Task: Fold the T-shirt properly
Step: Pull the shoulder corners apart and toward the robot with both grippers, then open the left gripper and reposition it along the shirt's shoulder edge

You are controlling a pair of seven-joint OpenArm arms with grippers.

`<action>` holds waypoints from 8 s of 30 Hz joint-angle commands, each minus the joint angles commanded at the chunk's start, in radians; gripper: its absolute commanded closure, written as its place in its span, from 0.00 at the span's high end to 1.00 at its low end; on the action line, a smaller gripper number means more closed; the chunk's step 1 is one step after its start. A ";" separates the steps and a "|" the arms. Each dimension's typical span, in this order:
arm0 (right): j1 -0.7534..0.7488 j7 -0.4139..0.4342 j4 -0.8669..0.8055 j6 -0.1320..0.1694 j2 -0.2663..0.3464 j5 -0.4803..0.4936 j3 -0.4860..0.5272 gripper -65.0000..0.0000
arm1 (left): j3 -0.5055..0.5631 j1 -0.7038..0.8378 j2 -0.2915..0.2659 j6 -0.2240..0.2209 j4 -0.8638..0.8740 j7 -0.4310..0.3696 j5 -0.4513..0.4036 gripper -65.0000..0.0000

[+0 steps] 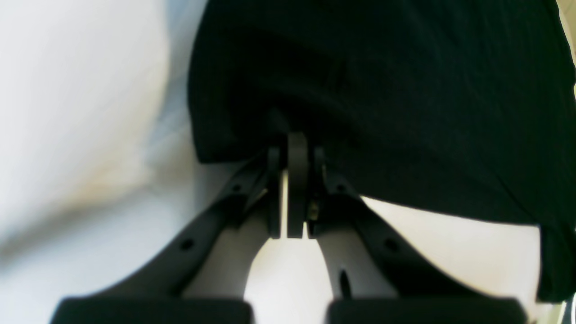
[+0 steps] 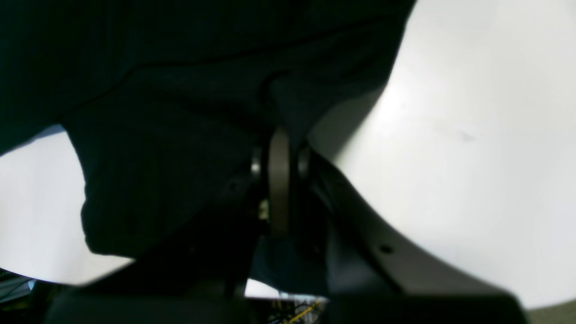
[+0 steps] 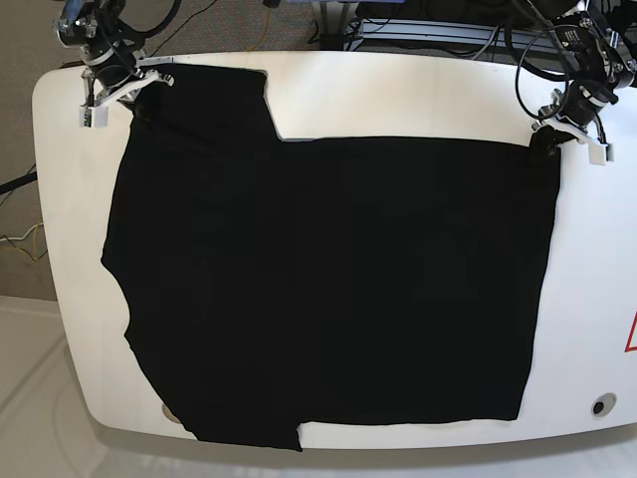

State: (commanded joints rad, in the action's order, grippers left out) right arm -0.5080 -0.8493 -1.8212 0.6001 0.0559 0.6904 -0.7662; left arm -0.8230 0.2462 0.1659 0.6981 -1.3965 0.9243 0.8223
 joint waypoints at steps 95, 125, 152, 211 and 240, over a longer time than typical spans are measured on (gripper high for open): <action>-0.061 -0.007 -0.184 0.039 -0.002 0.256 -0.114 0.00 | -0.010 0.181 0.139 0.000 -0.183 0.114 0.251 0.45; -0.070 0.003 -0.179 0.068 -0.004 0.229 -0.129 0.00 | -0.005 0.226 0.044 0.000 -0.095 0.066 0.169 0.46; -0.063 -0.008 -0.161 0.080 -0.006 0.264 -0.132 0.00 | 0.001 0.205 0.025 0.000 -0.113 0.028 0.082 0.45; -0.060 -0.015 -0.169 0.098 -0.008 0.258 -0.133 0.00 | 0.002 0.161 -0.011 0.000 -0.150 0.091 0.061 0.43; -0.057 -0.015 -0.166 0.098 -0.008 0.250 -0.135 0.00 | 0.023 0.172 -0.018 0.000 -0.169 0.079 0.058 0.31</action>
State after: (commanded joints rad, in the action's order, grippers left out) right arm -0.5648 -0.8644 -1.9869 0.6981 0.0480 0.9406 -0.9014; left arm -0.7996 0.4183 0.1478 0.6981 -1.5650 1.0030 0.8805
